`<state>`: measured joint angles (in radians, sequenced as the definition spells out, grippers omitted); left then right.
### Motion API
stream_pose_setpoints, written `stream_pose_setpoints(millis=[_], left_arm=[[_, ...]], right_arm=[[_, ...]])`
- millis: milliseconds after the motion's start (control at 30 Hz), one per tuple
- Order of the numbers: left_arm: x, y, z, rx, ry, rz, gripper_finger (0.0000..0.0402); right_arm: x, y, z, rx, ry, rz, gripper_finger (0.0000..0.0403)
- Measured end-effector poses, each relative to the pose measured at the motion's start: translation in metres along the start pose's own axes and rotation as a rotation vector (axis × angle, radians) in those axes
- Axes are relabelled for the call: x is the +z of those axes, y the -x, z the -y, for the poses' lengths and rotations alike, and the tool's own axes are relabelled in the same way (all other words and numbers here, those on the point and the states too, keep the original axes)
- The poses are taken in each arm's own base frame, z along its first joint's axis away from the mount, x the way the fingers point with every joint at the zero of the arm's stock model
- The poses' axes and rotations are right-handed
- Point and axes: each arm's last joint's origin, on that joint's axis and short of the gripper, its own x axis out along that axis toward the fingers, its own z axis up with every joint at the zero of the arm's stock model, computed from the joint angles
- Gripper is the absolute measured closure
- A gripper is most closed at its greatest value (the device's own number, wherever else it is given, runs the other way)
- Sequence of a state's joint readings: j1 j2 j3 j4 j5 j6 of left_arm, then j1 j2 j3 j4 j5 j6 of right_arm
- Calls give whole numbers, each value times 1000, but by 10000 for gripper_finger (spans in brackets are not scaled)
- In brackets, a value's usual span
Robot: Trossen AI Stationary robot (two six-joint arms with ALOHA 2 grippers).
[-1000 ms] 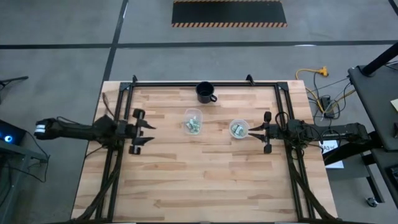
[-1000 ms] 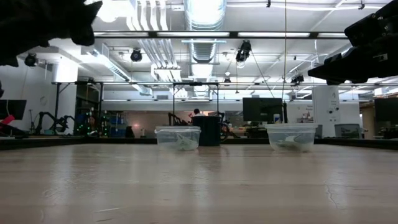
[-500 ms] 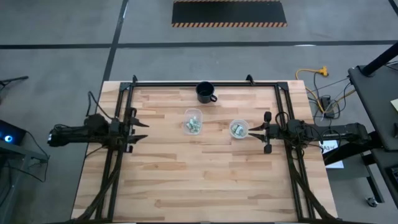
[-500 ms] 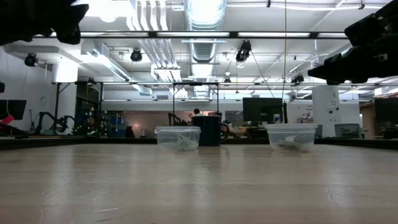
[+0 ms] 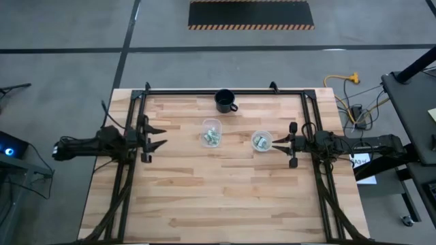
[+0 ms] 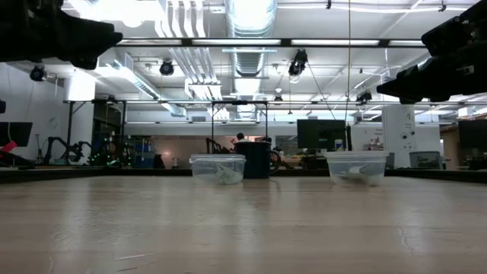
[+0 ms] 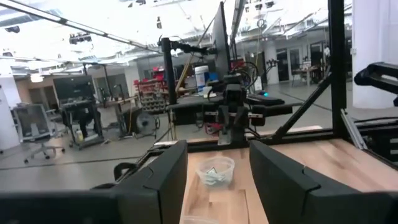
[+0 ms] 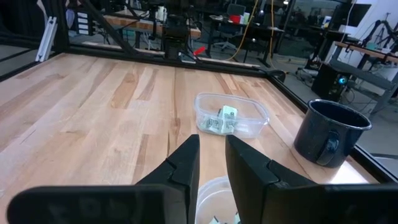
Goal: Pick and place items into bin
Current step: Return to Home Position
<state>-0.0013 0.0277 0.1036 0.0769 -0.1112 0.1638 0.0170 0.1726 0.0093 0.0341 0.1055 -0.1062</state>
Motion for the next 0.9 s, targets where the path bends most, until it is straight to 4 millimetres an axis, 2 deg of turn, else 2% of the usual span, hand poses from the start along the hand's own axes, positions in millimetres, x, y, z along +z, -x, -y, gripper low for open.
stream_pose_setpoints(millis=[300, 567, 900], left_arm=[[-16, -3, 3, 11, 7, 67, 244], [-27, -3, 5, -9, -89, -41, 244], [-33, -5, 6, -21, -98, -101, 244]], right_arm=[[0, 0, 0, 0, 0, 0, 335], [0, 0, 0, 0, 0, 0, 335], [0, 0, 0, 0, 0, 0, 335]])
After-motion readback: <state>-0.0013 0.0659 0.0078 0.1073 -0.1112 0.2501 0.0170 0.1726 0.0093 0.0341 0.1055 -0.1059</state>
